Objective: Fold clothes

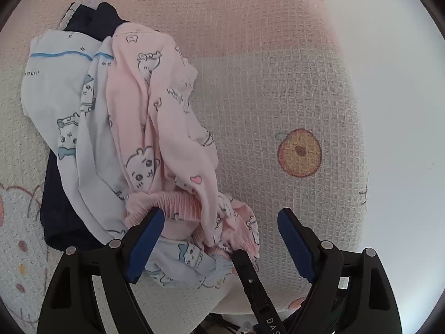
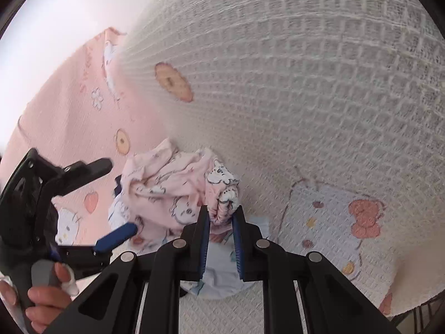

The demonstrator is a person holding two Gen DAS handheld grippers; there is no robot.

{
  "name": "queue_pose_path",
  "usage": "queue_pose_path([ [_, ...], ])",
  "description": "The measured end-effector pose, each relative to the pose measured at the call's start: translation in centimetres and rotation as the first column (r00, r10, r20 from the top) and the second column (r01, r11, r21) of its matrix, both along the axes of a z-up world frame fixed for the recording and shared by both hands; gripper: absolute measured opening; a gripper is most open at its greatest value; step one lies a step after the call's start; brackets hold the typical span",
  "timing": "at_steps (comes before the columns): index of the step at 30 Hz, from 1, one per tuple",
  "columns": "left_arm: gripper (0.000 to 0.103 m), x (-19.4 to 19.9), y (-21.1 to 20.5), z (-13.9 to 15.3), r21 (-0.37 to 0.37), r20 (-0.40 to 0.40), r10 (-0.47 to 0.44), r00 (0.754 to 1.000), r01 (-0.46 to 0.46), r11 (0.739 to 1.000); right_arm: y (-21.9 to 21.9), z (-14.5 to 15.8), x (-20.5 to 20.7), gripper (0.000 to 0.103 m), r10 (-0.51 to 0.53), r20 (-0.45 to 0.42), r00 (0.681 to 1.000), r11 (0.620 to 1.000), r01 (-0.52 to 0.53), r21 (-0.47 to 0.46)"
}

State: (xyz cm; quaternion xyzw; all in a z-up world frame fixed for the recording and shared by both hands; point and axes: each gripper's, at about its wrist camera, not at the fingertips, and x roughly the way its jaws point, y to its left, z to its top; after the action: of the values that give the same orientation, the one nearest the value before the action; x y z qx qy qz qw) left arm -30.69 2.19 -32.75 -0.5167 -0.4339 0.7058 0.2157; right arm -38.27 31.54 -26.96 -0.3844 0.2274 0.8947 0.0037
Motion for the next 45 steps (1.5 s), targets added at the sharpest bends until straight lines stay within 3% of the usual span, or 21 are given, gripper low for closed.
queue_pose_path([
  [5, 0.083, -0.2, 1.5, -1.6, 0.106, 0.048, -0.095, 0.994, 0.089, 0.99, 0.4, 0.8, -2.5, 0.015, 0.046, -0.004, 0.999, 0.999, -0.046, 0.016],
  [7, 0.083, -0.2, 2.2, -2.1, 0.165, 0.062, -0.135, 0.989, 0.123, 0.979, -2.3, 1.4, 2.7, 0.015, 0.08, -0.016, 0.997, 0.996, -0.08, 0.029],
  [9, 0.083, 0.0, 2.7, -2.2, 0.173, 0.068, -0.161, 0.985, 0.147, 0.974, -3.7, 2.6, 9.2, 0.015, 0.12, -0.029, 0.992, 0.992, -0.119, 0.042],
  [16, 0.083, -0.3, 3.0, -1.1, 0.047, 0.025, -0.201, 0.979, 0.2, 0.979, -4.9, 1.9, 10.0, 0.015, 0.198, -0.016, 0.98, 0.979, -0.197, 0.043],
  [24, 0.082, -0.6, 4.4, -0.2, -0.084, -0.05, -0.256, 0.965, 0.251, 0.964, -5.5, 2.0, 9.6, 0.015, 0.27, -0.006, 0.963, 0.962, -0.269, 0.054],
  [29, 0.039, -1.1, 4.5, -0.7, -0.157, -0.02, -0.248, 0.969, 0.242, 0.957, -5.9, 1.7, 8.5, 0.015, 0.272, 0.019, 0.962, 0.96, -0.273, 0.067],
  [31, 0.038, -1.6, 4.4, -0.8, -0.152, -0.016, -0.239, 0.971, 0.234, 0.96, -6.7, 0.7, 7.3, 0.015, 0.265, 0.047, 0.963, 0.962, -0.268, 0.055],
  [36, 0.038, -1.5, 4.9, -2.0, -0.141, -0.029, -0.216, 0.976, 0.21, 0.968, -3.2, 0.8, 8.1, 0.016, 0.122, 0.053, 0.991, 0.992, -0.124, 0.031],
  [37, 0.038, -1.5, 5.0, -1.9, -0.15, -0.036, -0.22, 0.975, 0.212, 0.966, -2.6, 0.7, 8.8, 0.019, 0.086, 0.058, 0.995, 0.996, -0.087, 0.028],
  [38, 0.038, -1.6, 5.2, -1.9, -0.16, -0.041, -0.222, 0.974, 0.213, 0.964, -1.9, 0.5, 9.5, 0.038, 0.053, 0.068, 0.996, 0.998, -0.055, 0.02],
  [39, 0.038, -1.6, 5.5, -2.0, -0.168, -0.045, -0.221, 0.974, 0.211, 0.963, -1.1, 0.3, 9.4, 0.065, 0.02, 0.08, 0.997, 1.0, -0.021, 0.013],
  [40, 0.032, -1.4, 5.6, -2.0, -0.178, -0.051, -0.216, 0.975, 0.204, 0.963, -0.2, 0.2, 9.1, 0.075, -0.014, 0.092, 0.996, 1.0, 0.013, 0.008],
  [42, 0.021, -1.0, 5.7, -2.2, -0.2, -0.05, -0.2, 0.979, 0.186, 0.962, 0.7, -0.6, 10.9, 0.078, -0.062, 0.099, 0.993, 0.998, 0.064, -0.021],
  [45, 0.02, -1.1, 5.8, -2.6, -0.176, -0.044, -0.193, 0.98, 0.182, 0.967, 1.8, -2.4, 16.3, 0.078, -0.111, 0.106, 0.988, 0.991, 0.117, -0.059],
])
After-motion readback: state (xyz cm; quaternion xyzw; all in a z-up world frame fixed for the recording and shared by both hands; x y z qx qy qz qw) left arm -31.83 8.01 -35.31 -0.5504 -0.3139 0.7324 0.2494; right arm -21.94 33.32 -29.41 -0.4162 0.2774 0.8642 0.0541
